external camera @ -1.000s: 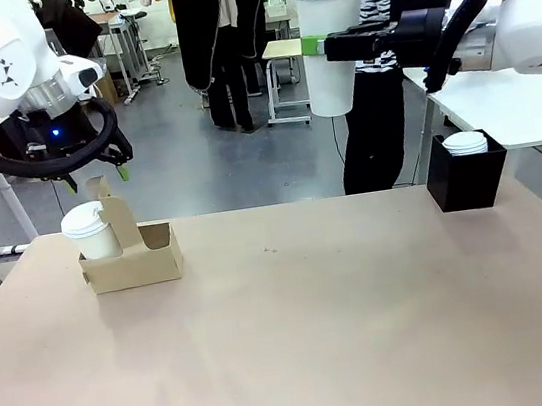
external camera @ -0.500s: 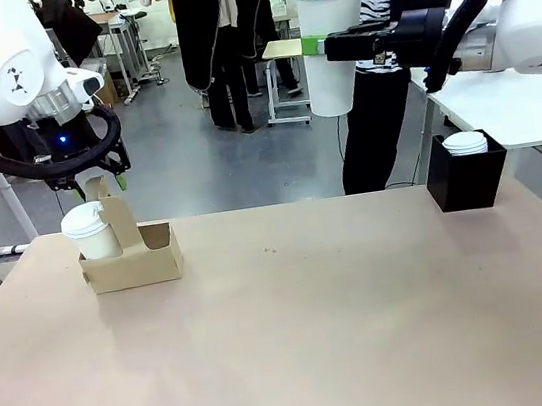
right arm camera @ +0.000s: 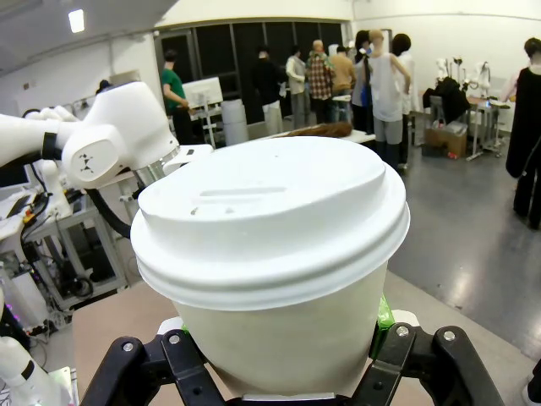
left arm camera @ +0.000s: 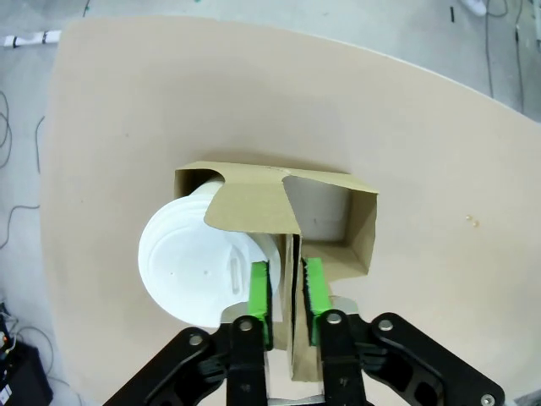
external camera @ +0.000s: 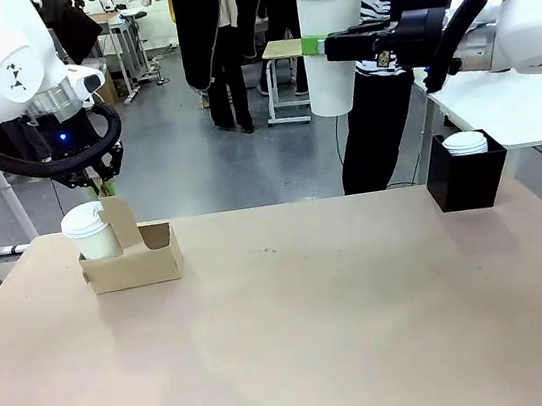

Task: Pour a drink into a cup and package it in a carrier.
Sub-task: Position the Cup Carrier in the center of the table.

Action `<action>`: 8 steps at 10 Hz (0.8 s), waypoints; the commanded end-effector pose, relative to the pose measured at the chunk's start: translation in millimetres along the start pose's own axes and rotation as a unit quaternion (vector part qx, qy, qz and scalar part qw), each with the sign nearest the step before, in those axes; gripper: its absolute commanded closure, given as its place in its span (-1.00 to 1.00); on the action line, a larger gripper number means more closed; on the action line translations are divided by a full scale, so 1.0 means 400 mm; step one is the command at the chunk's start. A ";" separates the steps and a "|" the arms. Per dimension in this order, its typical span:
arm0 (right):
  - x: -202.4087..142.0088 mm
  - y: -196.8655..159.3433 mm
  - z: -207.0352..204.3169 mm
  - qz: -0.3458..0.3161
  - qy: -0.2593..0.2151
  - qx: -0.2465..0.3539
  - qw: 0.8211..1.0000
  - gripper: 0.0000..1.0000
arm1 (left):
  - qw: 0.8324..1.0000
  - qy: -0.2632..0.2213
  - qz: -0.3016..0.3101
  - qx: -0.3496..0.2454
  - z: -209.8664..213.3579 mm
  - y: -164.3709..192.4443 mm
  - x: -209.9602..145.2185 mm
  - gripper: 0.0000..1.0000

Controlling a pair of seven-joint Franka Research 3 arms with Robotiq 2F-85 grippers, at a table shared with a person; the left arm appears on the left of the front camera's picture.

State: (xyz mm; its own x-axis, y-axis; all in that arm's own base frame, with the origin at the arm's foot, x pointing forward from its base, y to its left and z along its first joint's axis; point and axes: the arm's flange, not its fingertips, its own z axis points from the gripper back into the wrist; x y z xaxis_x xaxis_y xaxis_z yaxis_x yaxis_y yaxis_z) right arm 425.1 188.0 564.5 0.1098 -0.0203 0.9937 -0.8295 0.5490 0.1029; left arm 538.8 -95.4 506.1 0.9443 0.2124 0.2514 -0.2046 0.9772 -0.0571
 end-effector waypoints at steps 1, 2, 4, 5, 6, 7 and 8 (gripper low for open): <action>0.008 0.001 -0.014 -0.001 -0.014 -0.001 1.000 -0.60 | 1.000 -0.001 0.009 0.017 0.000 -0.003 0.002 1.00; 0.008 0.001 -0.014 -0.001 -0.014 -0.001 1.000 -0.60 | 1.000 -0.008 0.007 0.019 -0.004 -0.006 0.004 1.00; 0.008 0.001 -0.014 -0.001 -0.014 -0.001 1.000 -0.60 | 1.000 0.000 -0.002 0.003 -0.003 0.001 0.000 1.00; 0.008 0.001 -0.014 -0.001 -0.014 -0.001 1.000 -0.60 | 1.000 0.000 -0.002 0.003 -0.003 0.001 0.000 1.00; 0.008 0.001 -0.014 -0.001 -0.014 -0.001 1.000 -0.60 | 1.000 0.000 -0.002 0.003 -0.003 0.001 0.000 1.00; 0.008 0.001 -0.014 -0.001 -0.014 -0.001 1.000 -0.60 | 1.000 0.000 -0.002 0.003 -0.003 0.001 0.000 1.00; 0.008 0.001 -0.014 -0.001 -0.014 -0.001 1.000 -0.60 | 1.000 -0.002 0.002 0.001 -0.006 -0.004 0.002 0.91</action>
State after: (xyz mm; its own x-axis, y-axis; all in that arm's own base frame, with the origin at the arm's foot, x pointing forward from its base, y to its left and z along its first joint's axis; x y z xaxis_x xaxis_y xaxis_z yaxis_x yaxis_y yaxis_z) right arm 425.1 187.9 564.5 0.1098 -0.0203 0.9937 -0.8294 0.5491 0.1028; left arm 540.3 -97.0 503.9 0.9429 0.2156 0.2540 -0.2083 0.9765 -0.0554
